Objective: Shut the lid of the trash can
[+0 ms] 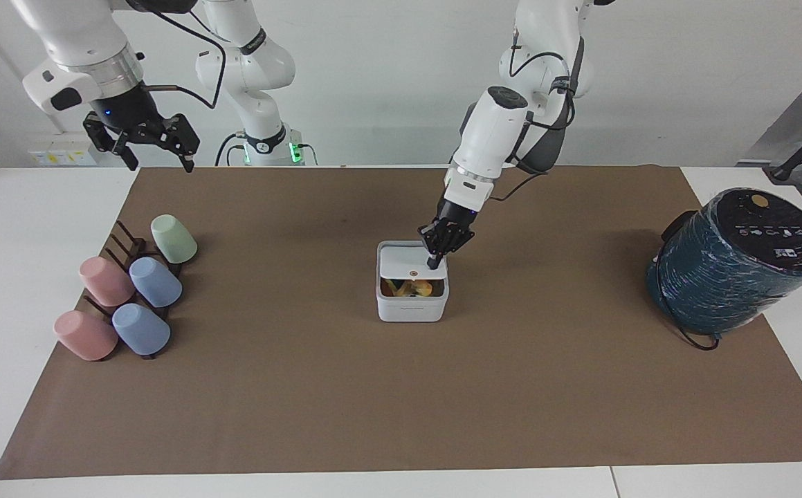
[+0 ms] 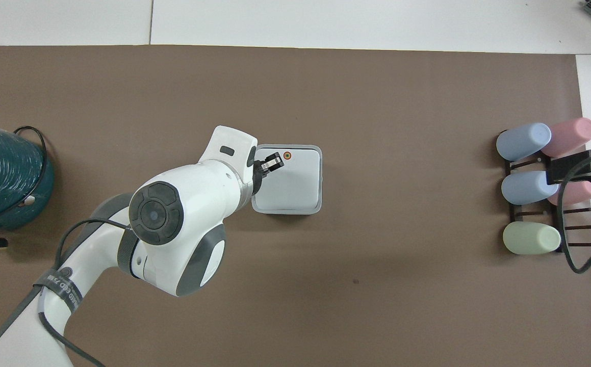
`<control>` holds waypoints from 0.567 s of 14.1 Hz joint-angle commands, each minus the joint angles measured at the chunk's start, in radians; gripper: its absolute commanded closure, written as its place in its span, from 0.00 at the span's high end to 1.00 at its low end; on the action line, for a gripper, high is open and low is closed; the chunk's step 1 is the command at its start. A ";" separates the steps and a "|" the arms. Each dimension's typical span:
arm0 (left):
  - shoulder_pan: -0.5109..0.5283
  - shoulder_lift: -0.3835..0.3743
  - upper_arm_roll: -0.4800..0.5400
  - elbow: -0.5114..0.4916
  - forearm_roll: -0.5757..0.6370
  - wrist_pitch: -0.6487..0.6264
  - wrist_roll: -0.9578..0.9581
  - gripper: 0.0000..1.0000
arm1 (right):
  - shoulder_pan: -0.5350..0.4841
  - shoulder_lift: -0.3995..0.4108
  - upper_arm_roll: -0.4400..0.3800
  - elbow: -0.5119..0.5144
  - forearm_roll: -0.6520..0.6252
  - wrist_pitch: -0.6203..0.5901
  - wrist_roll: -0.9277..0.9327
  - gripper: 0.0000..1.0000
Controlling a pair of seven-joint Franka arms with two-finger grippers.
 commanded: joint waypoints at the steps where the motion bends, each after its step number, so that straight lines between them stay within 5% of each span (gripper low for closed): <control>1: 0.007 0.032 -0.004 0.004 -0.019 0.041 0.002 0.00 | -0.004 0.002 0.000 0.011 0.006 -0.017 -0.029 1.00; 8: 0.007 0.065 -0.004 0.004 -0.019 0.073 0.006 0.00 | -0.004 0.002 0.000 0.011 0.006 -0.017 -0.029 1.00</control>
